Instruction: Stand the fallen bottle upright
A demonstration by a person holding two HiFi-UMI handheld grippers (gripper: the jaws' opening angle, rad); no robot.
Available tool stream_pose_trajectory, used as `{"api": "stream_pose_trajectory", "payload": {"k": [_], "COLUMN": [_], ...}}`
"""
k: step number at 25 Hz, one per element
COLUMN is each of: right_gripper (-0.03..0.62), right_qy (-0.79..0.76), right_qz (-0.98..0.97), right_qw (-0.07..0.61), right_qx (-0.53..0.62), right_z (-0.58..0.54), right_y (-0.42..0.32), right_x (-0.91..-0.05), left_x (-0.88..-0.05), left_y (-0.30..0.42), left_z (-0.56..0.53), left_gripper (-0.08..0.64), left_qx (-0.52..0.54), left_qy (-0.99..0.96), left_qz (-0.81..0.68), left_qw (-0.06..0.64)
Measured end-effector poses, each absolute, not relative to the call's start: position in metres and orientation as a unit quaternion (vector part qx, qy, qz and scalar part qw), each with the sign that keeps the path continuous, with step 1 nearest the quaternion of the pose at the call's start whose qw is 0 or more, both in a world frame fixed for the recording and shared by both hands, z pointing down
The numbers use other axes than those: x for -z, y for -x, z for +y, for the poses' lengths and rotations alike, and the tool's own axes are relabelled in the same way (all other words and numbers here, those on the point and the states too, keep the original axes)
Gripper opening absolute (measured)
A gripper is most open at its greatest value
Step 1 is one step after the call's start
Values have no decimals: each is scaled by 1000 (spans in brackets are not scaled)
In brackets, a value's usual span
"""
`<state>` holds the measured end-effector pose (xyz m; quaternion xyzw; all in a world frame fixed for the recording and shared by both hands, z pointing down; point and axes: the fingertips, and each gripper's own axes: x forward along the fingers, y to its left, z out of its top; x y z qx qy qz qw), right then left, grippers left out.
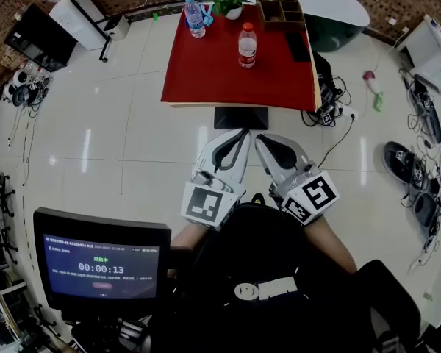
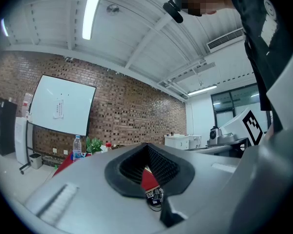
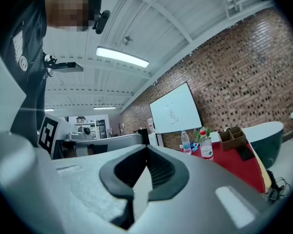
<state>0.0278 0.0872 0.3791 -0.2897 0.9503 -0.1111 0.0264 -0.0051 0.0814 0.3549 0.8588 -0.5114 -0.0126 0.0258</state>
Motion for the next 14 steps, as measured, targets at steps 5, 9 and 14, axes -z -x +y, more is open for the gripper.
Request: {"api": "stream_pose_trajectory", "payload": {"k": [5, 9, 14], "right_gripper": [5, 5, 5], "right_qy": [285, 287, 289], "right_qz": [952, 951, 951], "right_qw": [24, 24, 24], "right_qx": [110, 108, 108], "right_z": [87, 87, 90], "right_y": [-28, -28, -26], "right_x": [-381, -380, -379], "left_x": [-358, -359, -359], "left_y": [3, 0, 1], "left_z": [83, 84, 86], "left_gripper": [3, 3, 3], "left_qx": [8, 7, 7], "left_qy": [-861, -865, -866], "left_qz": [-508, -502, -499], "left_qw": [25, 24, 24]}}
